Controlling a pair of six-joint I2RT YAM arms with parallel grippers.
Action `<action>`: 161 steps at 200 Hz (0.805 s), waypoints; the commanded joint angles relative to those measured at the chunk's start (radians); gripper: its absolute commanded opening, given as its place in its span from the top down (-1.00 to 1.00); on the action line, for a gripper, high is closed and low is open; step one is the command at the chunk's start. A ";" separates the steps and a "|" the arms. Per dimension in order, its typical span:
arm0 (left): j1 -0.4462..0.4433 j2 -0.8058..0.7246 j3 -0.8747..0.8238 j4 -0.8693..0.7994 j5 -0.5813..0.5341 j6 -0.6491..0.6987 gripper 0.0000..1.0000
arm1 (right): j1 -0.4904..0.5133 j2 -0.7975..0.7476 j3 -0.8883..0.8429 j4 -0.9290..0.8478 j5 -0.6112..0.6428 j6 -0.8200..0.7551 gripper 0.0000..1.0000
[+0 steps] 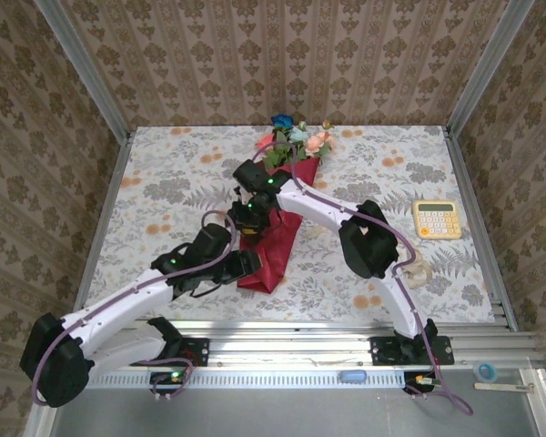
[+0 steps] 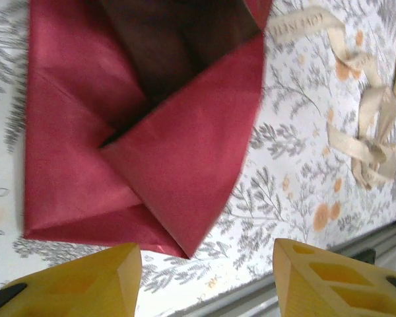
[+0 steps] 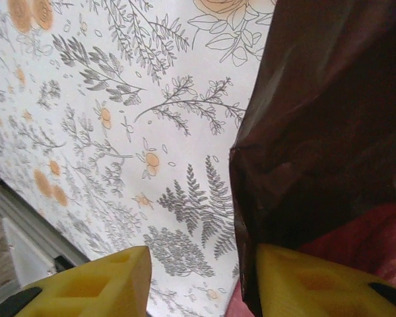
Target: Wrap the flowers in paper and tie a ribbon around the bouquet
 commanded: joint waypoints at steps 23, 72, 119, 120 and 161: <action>-0.120 0.032 0.142 -0.113 -0.088 0.126 -0.19 | -0.034 0.066 0.015 0.021 -0.168 0.041 -0.09; -0.174 0.255 0.306 -0.269 -0.190 0.222 -0.25 | -0.037 0.073 0.053 -0.021 -0.157 0.036 -0.16; -0.208 0.497 0.487 -0.463 -0.311 0.240 -0.24 | -0.039 0.069 0.061 -0.042 -0.153 0.022 -0.15; -0.208 0.500 0.488 -0.466 -0.313 0.240 -0.24 | -0.039 0.069 0.061 -0.043 -0.153 0.021 -0.15; -0.209 0.600 0.497 -0.493 -0.335 0.234 -0.08 | -0.040 0.018 0.115 -0.121 -0.078 -0.020 -0.15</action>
